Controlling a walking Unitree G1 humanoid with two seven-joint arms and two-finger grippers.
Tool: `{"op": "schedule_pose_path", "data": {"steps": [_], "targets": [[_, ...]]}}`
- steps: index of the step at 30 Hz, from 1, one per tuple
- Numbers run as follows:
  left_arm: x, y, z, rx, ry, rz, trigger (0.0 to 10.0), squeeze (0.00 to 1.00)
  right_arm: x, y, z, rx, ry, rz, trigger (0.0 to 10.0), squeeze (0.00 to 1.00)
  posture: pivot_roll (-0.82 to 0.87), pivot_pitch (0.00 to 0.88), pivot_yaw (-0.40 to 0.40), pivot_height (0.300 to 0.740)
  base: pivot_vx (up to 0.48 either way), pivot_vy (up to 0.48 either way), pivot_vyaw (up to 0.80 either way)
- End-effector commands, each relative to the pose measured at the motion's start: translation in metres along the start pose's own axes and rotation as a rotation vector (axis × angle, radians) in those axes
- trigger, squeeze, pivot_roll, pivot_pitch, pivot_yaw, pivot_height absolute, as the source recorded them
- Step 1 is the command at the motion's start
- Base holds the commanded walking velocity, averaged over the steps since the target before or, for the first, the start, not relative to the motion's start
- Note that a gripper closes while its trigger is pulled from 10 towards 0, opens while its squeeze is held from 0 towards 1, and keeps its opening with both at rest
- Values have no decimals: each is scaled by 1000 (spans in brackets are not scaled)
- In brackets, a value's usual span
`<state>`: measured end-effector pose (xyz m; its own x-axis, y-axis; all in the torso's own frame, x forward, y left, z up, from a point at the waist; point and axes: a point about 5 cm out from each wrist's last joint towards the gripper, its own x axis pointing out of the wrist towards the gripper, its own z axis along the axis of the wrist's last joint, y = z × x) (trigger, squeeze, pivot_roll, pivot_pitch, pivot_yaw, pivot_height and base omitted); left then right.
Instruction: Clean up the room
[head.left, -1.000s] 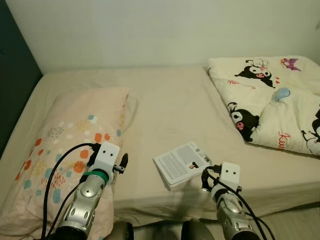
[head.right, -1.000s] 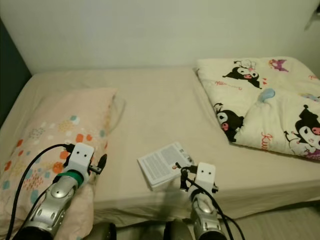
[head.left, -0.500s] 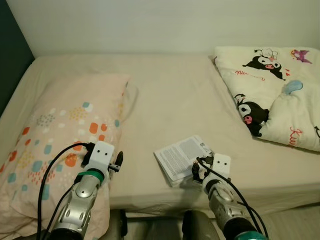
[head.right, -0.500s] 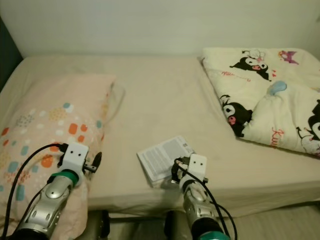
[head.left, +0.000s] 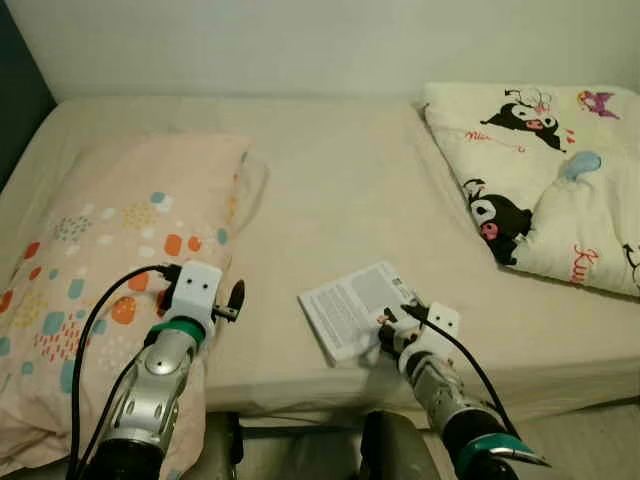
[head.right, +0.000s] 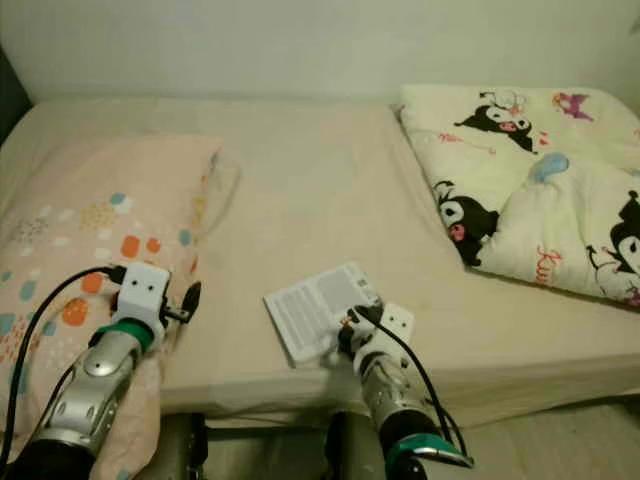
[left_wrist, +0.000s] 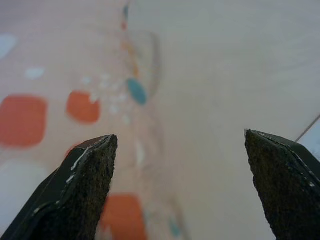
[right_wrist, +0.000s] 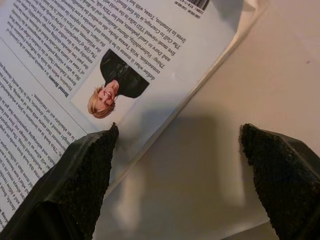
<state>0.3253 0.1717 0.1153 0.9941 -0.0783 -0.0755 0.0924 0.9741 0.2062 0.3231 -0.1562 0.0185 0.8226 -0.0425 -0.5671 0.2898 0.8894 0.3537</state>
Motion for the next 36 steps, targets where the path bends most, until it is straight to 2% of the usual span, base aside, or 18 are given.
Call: {"op": "schedule_pose_path", "data": {"steps": [1,2,5,6,7,9,10,11,12,14,22,26,33,36], "targets": [[0,2,3,-29,10,-22,10000,0,0,-7,-5,70,40,-24,10000,0,175,121,-29,593,0,0,0],[0,4,6,-42,6,-27,10000,0,0,-8,-4,93,39,-29,10000,349,175,121,-29,593,0,0,0],[0,6,11,-51,-10,-36,10000,0,0,-9,-1,147,31,-25,10000,349,175,121,-29,593,0,0,0],[1,7,14,-57,-16,-44,10000,0,0,-9,0,188,24,-19,10000,1000,175,121,-30,593,0,0,0],[1,7,14,-57,-16,-44,10000,0,0,-9,0,188,24,-19,10000,1000,175,121,-30,593,0,0,0],[1,7,18,-78,-28,-57,10000,0,1,-8,1,303,31,5,10000,1000,188,126,-40,593,0,0,0],[1,7,18,-78,-28,-57,10000,0,1,-8,1,303,31,5,10000,1000,188,126,-40,593,0,0,0],[2,5,21,-79,-35,-67,10000,0,0,-7,-2,374,49,29,10000,1000,207,128,-46,593,0,0,0],[2,5,21,-79,-35,-67,10000,0,0,-7,-2,374,49,29,10000,1000,207,128,-46,593,0,0,0],[2,-1,25,-66,-50,-88,10000,0,0,0,-8,447,78,86,10000,1000,221,139,-55,593,0,0,0],[-3,1,26,-58,-52,-86,10000,0,-1,11,-14,508,96,138,10000,1000,235,141,-61,593,0,0,0],[-9,3,26,-48,-43,-82,10000,0,-2,29,-26,520,127,163,10000,1000,264,151,-63,593,0,0,0],[-14,3,28,-46,-41,-80,10000,0,-4,34,-34,578,115,162,10000,1000,279,159,-72,593,0,0,0],[-16,4,29,-47,-40,-71,10000,0,-4,35,-35,644,102,162,10000,1000,294,173,-76,593,0,0,0]]}}
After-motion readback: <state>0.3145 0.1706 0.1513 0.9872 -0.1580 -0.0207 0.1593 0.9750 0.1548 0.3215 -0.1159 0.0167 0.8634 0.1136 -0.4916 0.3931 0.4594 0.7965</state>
